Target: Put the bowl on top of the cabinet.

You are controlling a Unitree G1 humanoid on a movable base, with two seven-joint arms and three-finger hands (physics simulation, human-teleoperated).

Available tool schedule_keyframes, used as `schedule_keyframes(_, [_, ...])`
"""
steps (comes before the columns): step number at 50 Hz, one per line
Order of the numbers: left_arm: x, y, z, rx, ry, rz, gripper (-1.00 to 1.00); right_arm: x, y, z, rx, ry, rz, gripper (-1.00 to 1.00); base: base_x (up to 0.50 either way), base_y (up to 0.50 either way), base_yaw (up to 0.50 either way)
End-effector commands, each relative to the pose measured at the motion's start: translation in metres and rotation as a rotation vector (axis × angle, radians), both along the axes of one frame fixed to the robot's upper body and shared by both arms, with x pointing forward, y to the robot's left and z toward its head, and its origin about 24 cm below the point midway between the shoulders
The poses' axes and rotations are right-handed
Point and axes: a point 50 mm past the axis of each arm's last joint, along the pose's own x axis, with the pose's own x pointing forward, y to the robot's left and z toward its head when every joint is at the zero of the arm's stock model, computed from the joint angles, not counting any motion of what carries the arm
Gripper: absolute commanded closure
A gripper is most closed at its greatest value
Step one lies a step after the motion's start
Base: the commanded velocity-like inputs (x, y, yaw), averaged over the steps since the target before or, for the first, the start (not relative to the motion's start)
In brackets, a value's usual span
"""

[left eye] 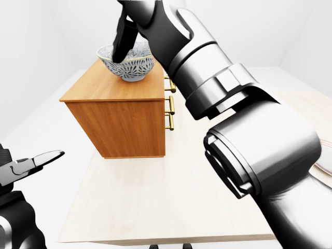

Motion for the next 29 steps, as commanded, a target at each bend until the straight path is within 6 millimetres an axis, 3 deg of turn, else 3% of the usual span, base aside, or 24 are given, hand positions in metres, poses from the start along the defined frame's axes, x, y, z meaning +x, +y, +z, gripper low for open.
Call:
schedule_keyframes(1, [0.0, -0.001, 0.0, 0.002, -0.001, -0.002, -1.0, -0.032, 0.01, 0.049, 0.095, -0.101, 0.082, -0.75, 0.0, 0.0, 0.0])
schedule_keyframes(14, [0.0, -0.003, 0.0, 0.007, -0.001, -0.005, -1.0, -0.033, -0.002, 0.061, 0.222, -0.105, 0.11, -0.73, 0.0, 0.0, 0.0])
schedule_keyframes(25, [-0.001, -0.004, 0.0, 0.01, 0.0, -0.007, -1.0, -0.034, -0.016, 0.074, 0.31, -0.126, 0.12, -1.0, 0.0, 0.0, 0.0])
schedule_keyframes(29, [-0.001, -0.004, 0.0, 0.011, -0.001, -0.007, -1.0, -0.034, -0.021, 0.077, 0.326, -0.13, 0.118, -1.0, 0.0, 0.0, 0.0])
